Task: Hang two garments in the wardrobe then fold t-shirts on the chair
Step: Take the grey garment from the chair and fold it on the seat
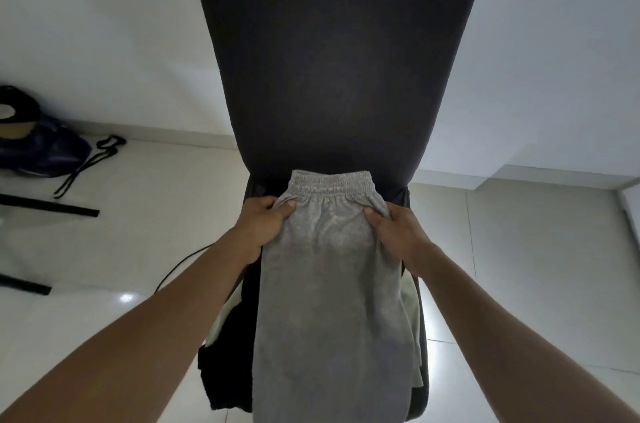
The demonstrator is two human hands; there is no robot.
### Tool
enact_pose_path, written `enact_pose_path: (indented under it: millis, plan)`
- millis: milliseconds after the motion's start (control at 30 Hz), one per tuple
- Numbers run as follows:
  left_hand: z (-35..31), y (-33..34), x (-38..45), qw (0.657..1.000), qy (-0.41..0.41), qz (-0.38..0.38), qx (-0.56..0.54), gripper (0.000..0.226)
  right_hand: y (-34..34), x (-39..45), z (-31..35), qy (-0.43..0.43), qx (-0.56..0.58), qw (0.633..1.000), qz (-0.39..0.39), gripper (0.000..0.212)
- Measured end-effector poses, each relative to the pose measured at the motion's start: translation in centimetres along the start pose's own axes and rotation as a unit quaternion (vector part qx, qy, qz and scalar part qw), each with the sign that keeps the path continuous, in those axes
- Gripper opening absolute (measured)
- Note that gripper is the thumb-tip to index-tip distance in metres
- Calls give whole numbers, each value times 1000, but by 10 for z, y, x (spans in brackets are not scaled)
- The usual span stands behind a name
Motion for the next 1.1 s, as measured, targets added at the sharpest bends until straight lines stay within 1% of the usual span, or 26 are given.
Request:
enact_pose_path:
  millis: [167, 233, 300, 367, 433, 500, 533, 633, 733, 833, 900, 967, 1000, 1033, 1100]
  plan:
    - [21, 12, 51, 1000, -10, -7, 3, 23, 10, 53, -25, 1, -33, 999, -6, 28]
    - [27, 16, 64, 1000, -16, -4, 14, 30, 13, 67, -33, 8, -46, 999, -12, 31]
    - [37, 22, 68, 999, -33, 10, 23, 43, 15, 70, -45, 31, -69, 997, -12, 40]
    - [49, 23, 56, 998, -23, 3, 58, 48, 15, 61, -57, 45, -85, 995, -7, 51]
    - [69, 17, 38, 994, -13, -30, 101, 52, 10, 42, -70, 50, -79, 996, -12, 56]
    - [92, 11, 15, 993, -24, -46, 109, 60, 4, 18, -85, 51, -81, 995, -18, 54]
    - [103, 9, 1, 993, -34, -46, 104, 59, 2, 4, -94, 55, -78, 995, -17, 52]
    - [131, 7, -42, 995, -57, -36, 72, 39, 0, -43, -122, 87, -58, 994, -15, 55]
    - [165, 9, -74, 994, -64, -32, 85, 35, 0, -89, -143, 92, -54, 992, -67, 53]
    - [206, 9, -99, 992, -92, -11, 89, 43, 8, -132, -165, 91, -47, 987, -124, 52]
    - [233, 9, -119, 993, -90, 6, 82, 58, 18, -162, -186, 93, -21, 982, -163, 52]
    - [257, 11, -133, 994, -72, 11, 81, 73, 31, -185, -211, 108, 16, 977, -184, 48]
    - [271, 14, -139, 995, -61, 13, 82, 74, 38, -194, -227, 124, 33, 975, -184, 44]
    - [284, 16, -143, 995, -56, 13, 83, 69, 46, -200, -241, 141, 49, 974, -173, 43]
    - [302, 24, -150, 996, -39, 19, 75, 57, 59, -205, -273, 170, 88, 971, -144, 48]
Point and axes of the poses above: each hand's wrist, its own x-axis towards the middle knuckle, its own y-axis out of the palm, z = x × y, the point moved 4 cm from there along x, towards the middle knuckle, and after that the axes turned 5 degrees about x, right-handed, at the moved point
